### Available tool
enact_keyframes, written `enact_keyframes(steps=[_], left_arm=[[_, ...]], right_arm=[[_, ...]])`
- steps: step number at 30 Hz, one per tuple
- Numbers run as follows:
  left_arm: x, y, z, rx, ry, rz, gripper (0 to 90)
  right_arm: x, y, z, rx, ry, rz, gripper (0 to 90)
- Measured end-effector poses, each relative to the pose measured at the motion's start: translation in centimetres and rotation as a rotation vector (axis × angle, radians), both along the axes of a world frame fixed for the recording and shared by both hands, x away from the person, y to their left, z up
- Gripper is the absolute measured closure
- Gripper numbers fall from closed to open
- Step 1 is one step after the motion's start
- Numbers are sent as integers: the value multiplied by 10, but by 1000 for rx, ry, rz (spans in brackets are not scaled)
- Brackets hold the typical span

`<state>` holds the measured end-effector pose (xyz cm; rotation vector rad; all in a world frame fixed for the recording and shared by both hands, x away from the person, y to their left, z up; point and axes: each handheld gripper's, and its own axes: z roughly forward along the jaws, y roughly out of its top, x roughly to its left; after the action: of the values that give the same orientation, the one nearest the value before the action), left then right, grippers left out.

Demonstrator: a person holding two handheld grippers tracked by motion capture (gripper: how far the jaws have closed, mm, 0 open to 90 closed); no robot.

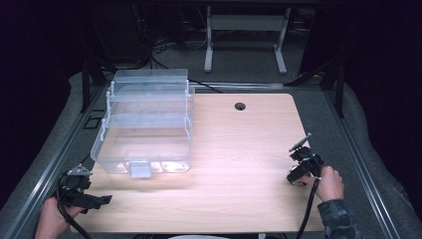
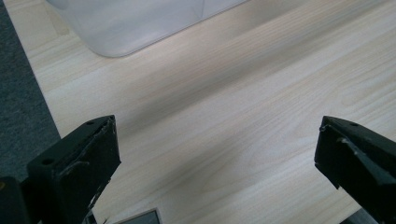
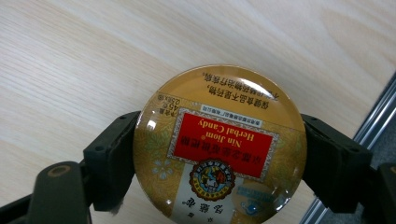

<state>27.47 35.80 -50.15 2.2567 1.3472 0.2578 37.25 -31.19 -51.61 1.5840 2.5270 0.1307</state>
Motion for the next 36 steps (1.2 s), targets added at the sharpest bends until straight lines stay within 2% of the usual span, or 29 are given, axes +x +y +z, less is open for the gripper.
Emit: enact_keyframes(steps=[1, 2, 5, 8, 14, 18, 19, 20, 22, 23, 26, 27, 28, 29, 30, 34, 36], left_arm=[[0, 0, 0, -1, 1, -2, 0], [0, -1, 0, 3, 3, -4, 0], [1, -1, 1, 5, 0, -3, 0], [1, 0, 2, 6, -4, 0, 0], [1, 2, 3, 8, -3, 5, 0], [1, 3, 4, 12, 1, 4, 0], [1, 3, 5, 16, 3, 3, 0], [1, 4, 6, 10, -1, 4, 0], [0, 5, 8, 5, -5, 8, 1], [0, 5, 8, 5, -5, 8, 1], [0, 7, 11, -6, -7, 12, 1], [1, 8, 13, -6, -2, 11, 1], [2, 9, 15, -6, 2, 15, 1], [2, 9, 15, -6, 2, 15, 1], [4, 10, 17, -7, 10, 15, 1], [9, 12, 22, -12, 15, 14, 1], [10, 13, 23, -14, 16, 13, 1]], right_arm=[[0, -3, 0, 12, 28, -6, 200], [0, -5, -2, 34, 18, -14, 200], [-2, -12, -5, 3, 7, -32, 200], [-2, -19, -8, 28, 21, -38, 200], [-2, -23, -13, 23, 32, -47, 199], [-2, -24, -14, 50, 41, -49, 195], [-2, -24, -14, 48, 41, -43, 106], [-3, -24, -12, 43, 41, -43, 94], [-5, -22, -7, 19, 9, -45, 50], [-5, -23, -5, 50, 13, -44, 23], [-11, -21, 8, 98, -52, -44, 0], [-11, -21, 8, 98, -52, -44, 0], [-17, -17, 15, 131, -94, -46, 0], [-17, -17, 15, 131, -94, -46, 0], [-24, -13, 18, 189, -117, -21, 0], [-40, 1, 19, 180, -184, -3, 3], [-46, 8, 20, 180, -201, 8, 6]])
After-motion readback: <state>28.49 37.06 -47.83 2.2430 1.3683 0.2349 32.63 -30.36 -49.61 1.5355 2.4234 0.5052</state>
